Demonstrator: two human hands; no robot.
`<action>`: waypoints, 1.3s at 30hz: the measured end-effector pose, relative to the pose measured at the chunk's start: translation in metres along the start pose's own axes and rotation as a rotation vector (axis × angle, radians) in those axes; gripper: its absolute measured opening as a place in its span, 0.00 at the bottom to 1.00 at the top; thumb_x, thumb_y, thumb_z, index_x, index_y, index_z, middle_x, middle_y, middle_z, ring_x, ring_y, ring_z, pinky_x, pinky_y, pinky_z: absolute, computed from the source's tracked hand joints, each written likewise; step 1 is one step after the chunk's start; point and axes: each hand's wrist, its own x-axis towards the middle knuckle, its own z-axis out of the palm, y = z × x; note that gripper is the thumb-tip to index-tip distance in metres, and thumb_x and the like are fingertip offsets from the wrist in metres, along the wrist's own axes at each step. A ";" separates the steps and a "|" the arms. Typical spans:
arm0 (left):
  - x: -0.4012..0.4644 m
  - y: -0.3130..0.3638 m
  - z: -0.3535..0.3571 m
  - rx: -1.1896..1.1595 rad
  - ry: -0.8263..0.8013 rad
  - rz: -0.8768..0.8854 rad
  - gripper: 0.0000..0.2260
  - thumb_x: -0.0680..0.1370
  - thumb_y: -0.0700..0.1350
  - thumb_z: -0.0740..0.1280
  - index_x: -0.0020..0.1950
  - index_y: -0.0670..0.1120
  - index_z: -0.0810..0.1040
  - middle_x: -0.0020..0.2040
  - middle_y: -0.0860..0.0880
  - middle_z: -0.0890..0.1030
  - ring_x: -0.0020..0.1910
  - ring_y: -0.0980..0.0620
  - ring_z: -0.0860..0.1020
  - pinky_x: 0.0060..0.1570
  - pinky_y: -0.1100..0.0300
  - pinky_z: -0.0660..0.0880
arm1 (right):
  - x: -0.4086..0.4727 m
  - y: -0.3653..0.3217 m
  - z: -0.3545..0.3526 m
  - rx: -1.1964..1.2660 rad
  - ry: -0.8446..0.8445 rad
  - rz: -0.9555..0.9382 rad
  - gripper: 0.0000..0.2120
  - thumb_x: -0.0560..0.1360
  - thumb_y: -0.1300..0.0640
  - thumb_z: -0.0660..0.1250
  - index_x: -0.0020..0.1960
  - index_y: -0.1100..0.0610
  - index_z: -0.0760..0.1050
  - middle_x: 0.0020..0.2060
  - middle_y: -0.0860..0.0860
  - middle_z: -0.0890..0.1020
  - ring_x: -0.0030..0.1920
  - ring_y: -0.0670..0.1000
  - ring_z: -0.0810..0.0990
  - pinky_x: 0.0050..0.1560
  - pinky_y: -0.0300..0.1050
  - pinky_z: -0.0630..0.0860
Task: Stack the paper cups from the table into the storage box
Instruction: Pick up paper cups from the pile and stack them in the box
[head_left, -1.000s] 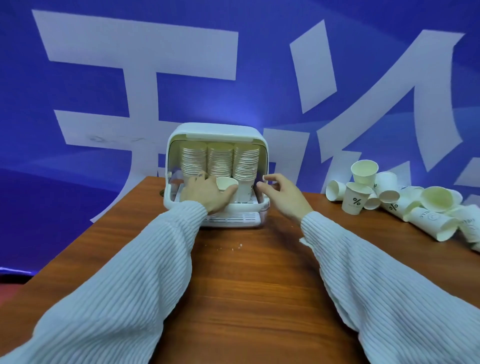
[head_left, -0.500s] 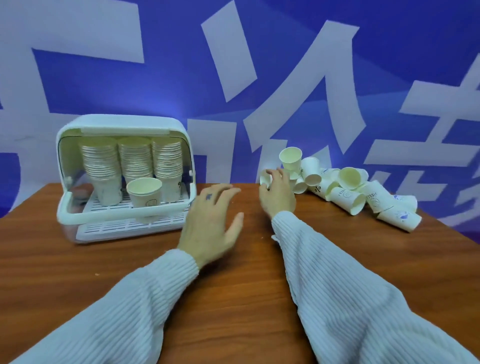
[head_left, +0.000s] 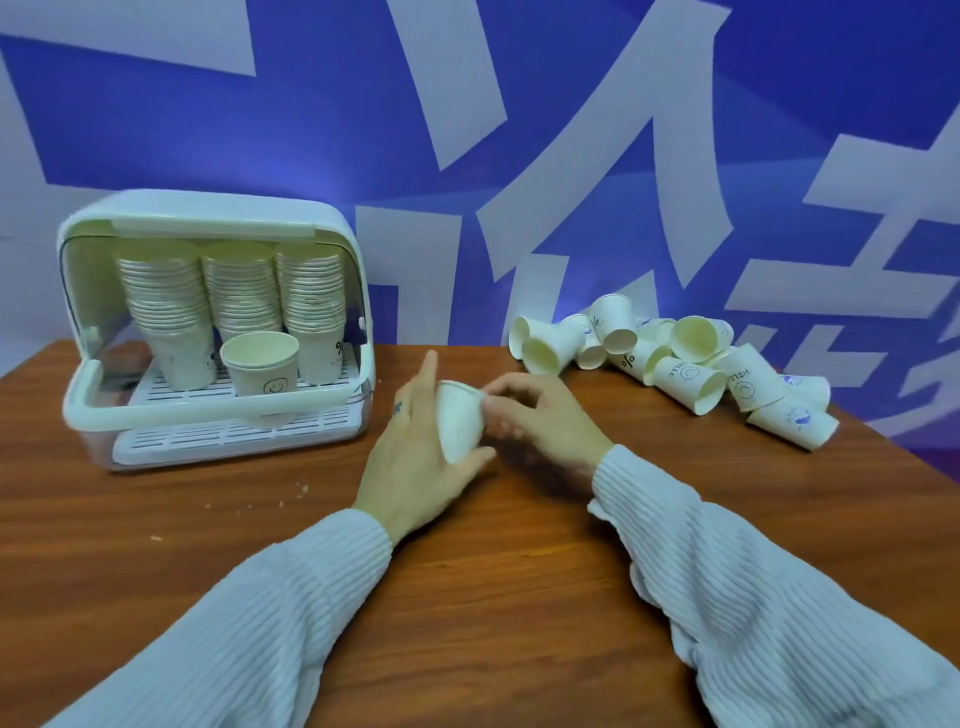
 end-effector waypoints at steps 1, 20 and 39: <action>0.000 0.000 0.000 -0.013 -0.003 -0.033 0.50 0.74 0.59 0.74 0.83 0.57 0.41 0.81 0.47 0.61 0.77 0.46 0.65 0.71 0.49 0.66 | 0.002 0.000 -0.002 -0.023 0.025 -0.032 0.06 0.82 0.55 0.69 0.50 0.55 0.83 0.38 0.43 0.83 0.38 0.42 0.79 0.41 0.37 0.75; -0.008 0.007 -0.011 -0.001 -0.009 -0.042 0.44 0.78 0.57 0.71 0.83 0.57 0.45 0.78 0.48 0.64 0.73 0.45 0.69 0.67 0.49 0.69 | 0.041 0.043 -0.073 -1.369 0.463 -0.081 0.10 0.77 0.60 0.66 0.55 0.55 0.83 0.50 0.54 0.84 0.53 0.60 0.77 0.49 0.54 0.74; -0.022 -0.015 -0.139 -0.235 0.676 -0.150 0.33 0.76 0.50 0.74 0.75 0.48 0.61 0.68 0.51 0.70 0.66 0.52 0.70 0.65 0.62 0.69 | 0.075 -0.103 0.083 -0.165 0.489 -0.134 0.08 0.76 0.53 0.66 0.45 0.51 0.84 0.35 0.46 0.84 0.41 0.50 0.83 0.43 0.46 0.78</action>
